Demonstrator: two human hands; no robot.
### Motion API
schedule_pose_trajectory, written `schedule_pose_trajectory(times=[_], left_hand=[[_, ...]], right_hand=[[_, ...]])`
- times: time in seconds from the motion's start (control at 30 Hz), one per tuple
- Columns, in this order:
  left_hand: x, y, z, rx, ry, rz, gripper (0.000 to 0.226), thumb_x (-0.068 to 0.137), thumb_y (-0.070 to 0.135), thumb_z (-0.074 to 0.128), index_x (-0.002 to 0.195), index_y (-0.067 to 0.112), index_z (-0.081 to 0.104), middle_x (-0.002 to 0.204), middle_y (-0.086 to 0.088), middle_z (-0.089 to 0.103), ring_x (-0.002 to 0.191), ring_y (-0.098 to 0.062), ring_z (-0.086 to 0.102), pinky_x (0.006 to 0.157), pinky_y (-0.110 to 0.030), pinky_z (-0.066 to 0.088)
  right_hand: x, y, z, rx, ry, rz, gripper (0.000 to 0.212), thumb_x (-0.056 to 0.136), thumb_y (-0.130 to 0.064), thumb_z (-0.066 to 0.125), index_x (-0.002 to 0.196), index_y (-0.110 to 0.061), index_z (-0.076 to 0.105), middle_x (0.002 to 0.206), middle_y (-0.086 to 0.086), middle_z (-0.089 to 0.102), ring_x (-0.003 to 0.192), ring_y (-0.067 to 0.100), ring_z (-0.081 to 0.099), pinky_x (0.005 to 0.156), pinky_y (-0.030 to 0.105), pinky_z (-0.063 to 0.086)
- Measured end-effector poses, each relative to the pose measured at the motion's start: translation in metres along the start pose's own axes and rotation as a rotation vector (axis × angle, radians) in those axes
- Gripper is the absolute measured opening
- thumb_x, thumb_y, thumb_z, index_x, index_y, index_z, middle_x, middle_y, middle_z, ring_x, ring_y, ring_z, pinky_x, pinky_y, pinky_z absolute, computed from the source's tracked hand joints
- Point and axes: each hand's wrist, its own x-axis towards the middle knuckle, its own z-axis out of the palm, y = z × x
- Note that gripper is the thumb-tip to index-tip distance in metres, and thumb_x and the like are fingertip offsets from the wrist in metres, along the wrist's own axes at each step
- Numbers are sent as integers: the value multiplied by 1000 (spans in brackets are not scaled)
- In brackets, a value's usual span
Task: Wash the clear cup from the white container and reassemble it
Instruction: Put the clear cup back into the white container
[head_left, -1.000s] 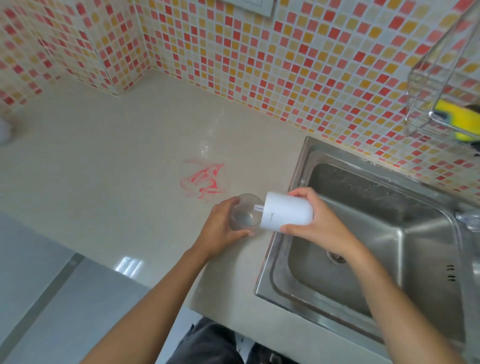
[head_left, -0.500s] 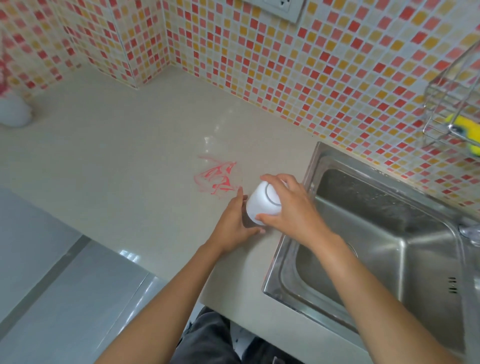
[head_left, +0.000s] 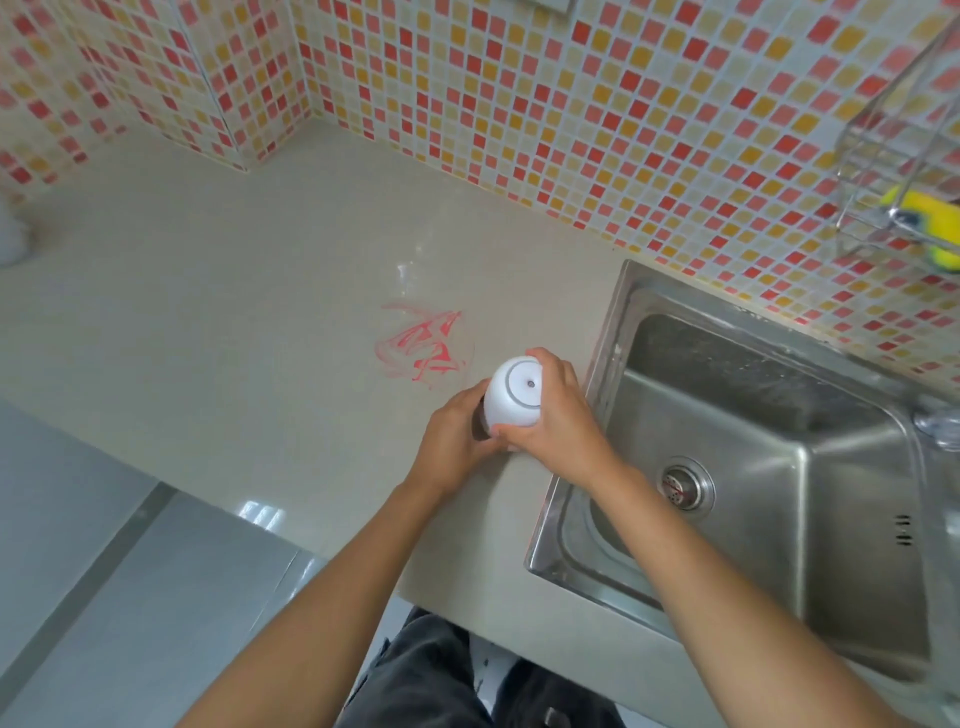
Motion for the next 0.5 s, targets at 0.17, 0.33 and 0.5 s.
schedule_pose_trajectory(times=[0.17, 0.33, 0.5], left_hand=[[2, 10, -15, 78, -144, -20, 57, 74, 29, 72, 128, 31, 55, 104, 9, 68, 88, -4, 61, 80, -23, 48], [13, 22, -57, 348, -172, -98, 71, 87, 5, 56, 151, 12, 27, 150, -10, 42, 136, -25, 42, 109, -25, 30], [43, 81, -63, 351, 53, -13, 68, 94, 20, 59, 151, 10, 24, 156, -8, 30, 142, -25, 33, 110, -27, 25]], right_hand=[[-3, -3, -6, -4, -65, 22, 120, 58, -47, 86, 149, -26, 11, 144, 5, 28, 135, 20, 31, 104, 28, 31], [-13, -7, -33, 90, 120, 0, 110, 72, -65, 68, 151, -32, -1, 160, 1, 3, 147, 15, -3, 119, 41, 11], [-26, 15, -103, -82, 395, -43, 88, 88, -54, 58, 153, -23, 8, 161, 0, 6, 147, 15, -5, 119, 40, 12]])
